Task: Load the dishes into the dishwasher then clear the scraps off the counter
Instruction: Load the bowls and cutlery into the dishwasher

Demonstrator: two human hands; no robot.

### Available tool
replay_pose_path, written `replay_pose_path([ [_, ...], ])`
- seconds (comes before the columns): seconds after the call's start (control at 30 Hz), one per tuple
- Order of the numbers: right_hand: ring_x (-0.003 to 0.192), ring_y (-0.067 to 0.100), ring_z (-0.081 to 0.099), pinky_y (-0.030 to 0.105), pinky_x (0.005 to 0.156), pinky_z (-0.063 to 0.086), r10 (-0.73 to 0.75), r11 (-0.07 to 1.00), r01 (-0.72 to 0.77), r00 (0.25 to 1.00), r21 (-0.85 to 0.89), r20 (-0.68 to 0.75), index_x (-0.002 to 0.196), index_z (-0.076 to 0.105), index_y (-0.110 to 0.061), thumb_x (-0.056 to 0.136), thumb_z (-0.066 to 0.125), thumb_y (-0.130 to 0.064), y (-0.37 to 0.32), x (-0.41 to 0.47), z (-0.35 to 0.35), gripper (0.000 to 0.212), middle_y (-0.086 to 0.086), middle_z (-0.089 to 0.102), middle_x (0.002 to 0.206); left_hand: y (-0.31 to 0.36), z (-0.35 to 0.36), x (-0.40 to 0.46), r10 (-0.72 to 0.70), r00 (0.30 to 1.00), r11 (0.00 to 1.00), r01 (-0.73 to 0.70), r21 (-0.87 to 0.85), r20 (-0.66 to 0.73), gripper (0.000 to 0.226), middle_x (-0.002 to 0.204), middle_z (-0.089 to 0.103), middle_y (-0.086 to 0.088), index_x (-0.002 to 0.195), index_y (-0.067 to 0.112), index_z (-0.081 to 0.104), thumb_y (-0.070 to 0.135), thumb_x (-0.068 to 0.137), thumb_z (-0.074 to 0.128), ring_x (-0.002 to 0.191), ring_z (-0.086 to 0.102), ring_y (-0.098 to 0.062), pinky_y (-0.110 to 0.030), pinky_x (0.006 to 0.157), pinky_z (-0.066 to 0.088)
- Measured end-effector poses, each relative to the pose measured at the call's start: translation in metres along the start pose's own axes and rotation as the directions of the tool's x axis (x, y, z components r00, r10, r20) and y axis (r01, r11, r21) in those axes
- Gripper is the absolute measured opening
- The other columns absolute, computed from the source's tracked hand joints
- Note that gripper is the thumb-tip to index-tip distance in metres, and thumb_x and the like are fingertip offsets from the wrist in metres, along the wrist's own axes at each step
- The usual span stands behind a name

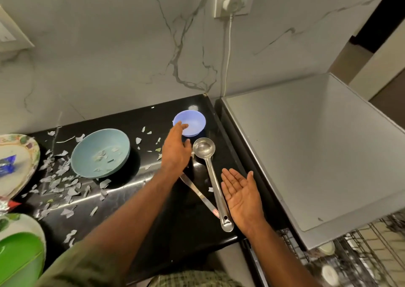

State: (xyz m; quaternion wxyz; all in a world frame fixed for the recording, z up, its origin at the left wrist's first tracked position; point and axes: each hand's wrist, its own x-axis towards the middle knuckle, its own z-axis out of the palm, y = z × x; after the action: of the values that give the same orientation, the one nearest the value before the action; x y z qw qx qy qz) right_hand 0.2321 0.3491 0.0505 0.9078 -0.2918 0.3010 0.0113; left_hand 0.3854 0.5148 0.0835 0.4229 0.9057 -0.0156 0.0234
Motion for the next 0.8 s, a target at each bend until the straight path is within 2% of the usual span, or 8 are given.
replay_pose_path([
  [0.13, 0.136, 0.029, 0.059, 0.046, 0.125, 0.034, 0.001, 1.0, 0.0, 1.0, 0.028, -0.014, 0.144, 0.054, -0.004, 0.106, 0.039, -0.058, -0.002, -0.004, -0.002, 0.068, 0.017, 0.066, 0.14, -0.007, 0.005, 0.025, -0.003, 0.994, 0.987, -0.015, 0.159, 0.108, 0.051, 0.138, 0.065, -0.009, 0.146, 0.024, 0.058, 0.006, 0.098, 0.06, 0.118, 0.064, -0.031, -0.05, 0.107, 0.053],
  [0.23, 0.137, 0.03, 0.058, 0.047, 0.125, 0.032, 0.003, 1.0, -0.002, 1.0, 0.03, -0.028, 0.144, 0.054, -0.004, 0.106, 0.039, -0.059, -0.002, -0.004, -0.006, 0.069, 0.017, 0.066, 0.14, -0.007, 0.006, 0.031, -0.026, 0.991, 0.986, 0.003, 0.168, 0.134, 0.037, 0.13, 0.07, -0.012, 0.133, 0.018, 0.071, 0.005, 0.101, 0.06, 0.11, 0.069, -0.031, -0.049, 0.105, 0.055],
  [0.33, 0.137, 0.029, 0.058, 0.047, 0.126, 0.032, 0.005, 1.0, -0.004, 0.999, 0.015, -0.035, 0.143, 0.056, -0.004, 0.105, 0.039, -0.06, -0.003, -0.007, -0.011, 0.069, 0.016, 0.066, 0.14, -0.005, 0.002, 0.027, 0.026, 0.994, 0.99, -0.04, 0.134, 0.106, 0.034, 0.125, 0.072, -0.01, 0.128, 0.017, 0.074, 0.003, 0.1, 0.061, 0.108, 0.07, -0.03, -0.05, 0.105, 0.055],
  [0.4, 0.137, 0.029, 0.058, 0.046, 0.125, 0.033, 0.0, 1.0, 0.001, 0.999, 0.02, -0.043, 0.143, 0.057, -0.005, 0.105, 0.038, -0.06, -0.005, -0.01, -0.018, 0.069, 0.016, 0.066, 0.14, 0.003, 0.001, 0.02, 0.12, 0.991, 0.988, -0.125, 0.092, 0.057, 0.028, 0.116, 0.077, -0.008, 0.124, 0.017, 0.076, 0.008, 0.101, 0.063, 0.101, 0.073, -0.025, -0.044, 0.101, 0.058],
  [0.5, 0.135, 0.029, 0.06, 0.046, 0.123, 0.036, -0.019, 0.999, 0.021, 0.998, 0.036, -0.058, 0.142, 0.057, -0.005, 0.106, 0.037, -0.059, -0.009, -0.018, -0.022, 0.068, 0.017, 0.066, 0.139, 0.027, -0.002, -0.004, 0.304, 0.952, 0.952, -0.302, 0.052, -0.022, 0.022, 0.105, 0.079, -0.004, 0.117, 0.015, 0.079, 0.009, 0.099, 0.068, 0.087, 0.072, -0.015, -0.014, 0.086, 0.051],
  [0.57, 0.134, 0.031, 0.061, 0.045, 0.119, 0.04, -0.035, 0.996, 0.042, 0.995, 0.08, -0.089, 0.14, 0.059, -0.004, 0.107, 0.035, -0.056, -0.017, -0.022, -0.03, 0.066, 0.018, 0.066, 0.139, 0.05, 0.004, -0.027, 0.404, 0.914, 0.914, -0.405, -0.035, -0.039, 0.019, 0.093, 0.078, 0.001, 0.113, 0.016, 0.079, 0.009, 0.097, 0.072, 0.076, 0.069, -0.013, -0.013, 0.076, 0.048],
  [0.67, 0.134, 0.033, 0.06, 0.044, 0.112, 0.047, -0.091, 0.98, 0.113, 0.987, 0.166, -0.131, 0.131, 0.064, -0.008, 0.104, 0.042, -0.055, -0.044, -0.031, -0.05, 0.059, 0.019, 0.066, 0.138, 0.083, 0.034, -0.066, 0.509, 0.859, 0.854, -0.495, -0.16, 0.057, 0.016, 0.091, 0.077, 0.008, 0.111, 0.016, 0.078, 0.012, 0.096, 0.074, 0.076, 0.069, -0.009, -0.022, 0.078, 0.054],
  [0.8, 0.121, 0.034, 0.066, 0.052, 0.117, 0.042, -0.203, 0.932, 0.245, 0.963, 0.268, -0.175, 0.131, 0.063, -0.009, 0.1, 0.056, -0.055, -0.084, -0.054, -0.093, 0.057, 0.017, 0.069, 0.129, 0.118, 0.087, -0.13, 0.51, 0.791, 0.841, -0.376, -0.388, 0.338, 0.016, 0.101, 0.079, 0.008, 0.114, 0.023, 0.074, 0.028, 0.1, 0.069, 0.094, 0.077, -0.012, -0.042, 0.09, 0.061],
])
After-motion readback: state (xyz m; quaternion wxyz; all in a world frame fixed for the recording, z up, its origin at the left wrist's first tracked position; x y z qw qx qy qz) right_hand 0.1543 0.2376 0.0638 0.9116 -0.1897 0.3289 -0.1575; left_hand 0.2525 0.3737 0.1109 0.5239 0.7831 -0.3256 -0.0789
